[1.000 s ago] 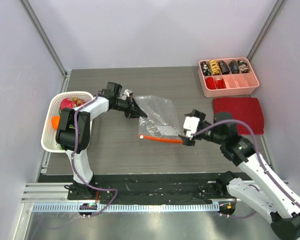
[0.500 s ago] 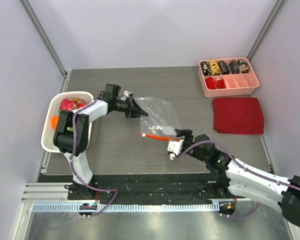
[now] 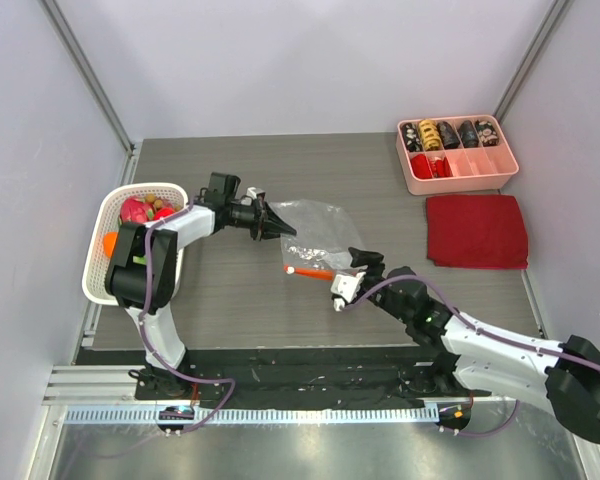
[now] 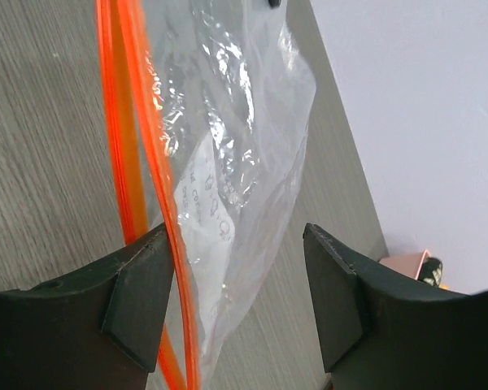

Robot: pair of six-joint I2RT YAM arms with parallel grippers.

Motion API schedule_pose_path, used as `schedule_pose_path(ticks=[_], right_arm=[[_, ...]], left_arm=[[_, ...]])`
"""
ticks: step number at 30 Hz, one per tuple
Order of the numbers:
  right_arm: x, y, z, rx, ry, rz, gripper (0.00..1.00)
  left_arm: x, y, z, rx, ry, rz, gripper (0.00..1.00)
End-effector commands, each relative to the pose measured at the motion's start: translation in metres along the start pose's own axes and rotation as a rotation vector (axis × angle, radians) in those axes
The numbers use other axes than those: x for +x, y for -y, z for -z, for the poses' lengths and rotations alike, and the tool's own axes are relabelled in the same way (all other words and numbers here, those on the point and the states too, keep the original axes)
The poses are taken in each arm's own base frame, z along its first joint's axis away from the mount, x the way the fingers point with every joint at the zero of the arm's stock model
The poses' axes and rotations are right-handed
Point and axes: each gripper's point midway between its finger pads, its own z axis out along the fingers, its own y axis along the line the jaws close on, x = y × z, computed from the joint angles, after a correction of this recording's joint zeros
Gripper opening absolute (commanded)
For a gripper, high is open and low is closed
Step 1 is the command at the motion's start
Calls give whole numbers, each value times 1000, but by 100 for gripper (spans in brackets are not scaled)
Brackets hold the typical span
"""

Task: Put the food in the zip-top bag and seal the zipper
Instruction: Pick up the zipper food storage bag at the center of the board, then open the zipper of the food storage bag at the center of the board.

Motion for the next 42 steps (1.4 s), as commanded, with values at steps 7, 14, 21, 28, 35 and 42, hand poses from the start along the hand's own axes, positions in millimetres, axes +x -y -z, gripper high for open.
schedule_pose_path(ticks=[7, 14, 21, 28, 35, 42], right_arm=[[-12, 11, -5, 57, 60, 44, 49], [-31, 25, -11, 63, 93, -12, 18], [-58, 41, 8, -14, 21, -373, 1], [-62, 73, 42, 63, -235, -816, 1], [-47, 135, 79, 248, -347, -954, 1], [-21, 149, 101, 342, -525, -867, 1]], left_arm=[[17, 20, 8, 54, -30, -58, 0], [21, 14, 8, 46, -30, -46, 0], [-12, 27, 16, -28, 95, -150, 29], [-57, 79, 69, -3, 342, -346, 78], [-59, 60, 83, -58, 441, -442, 93], [-41, 43, 73, -119, 446, -549, 84]])
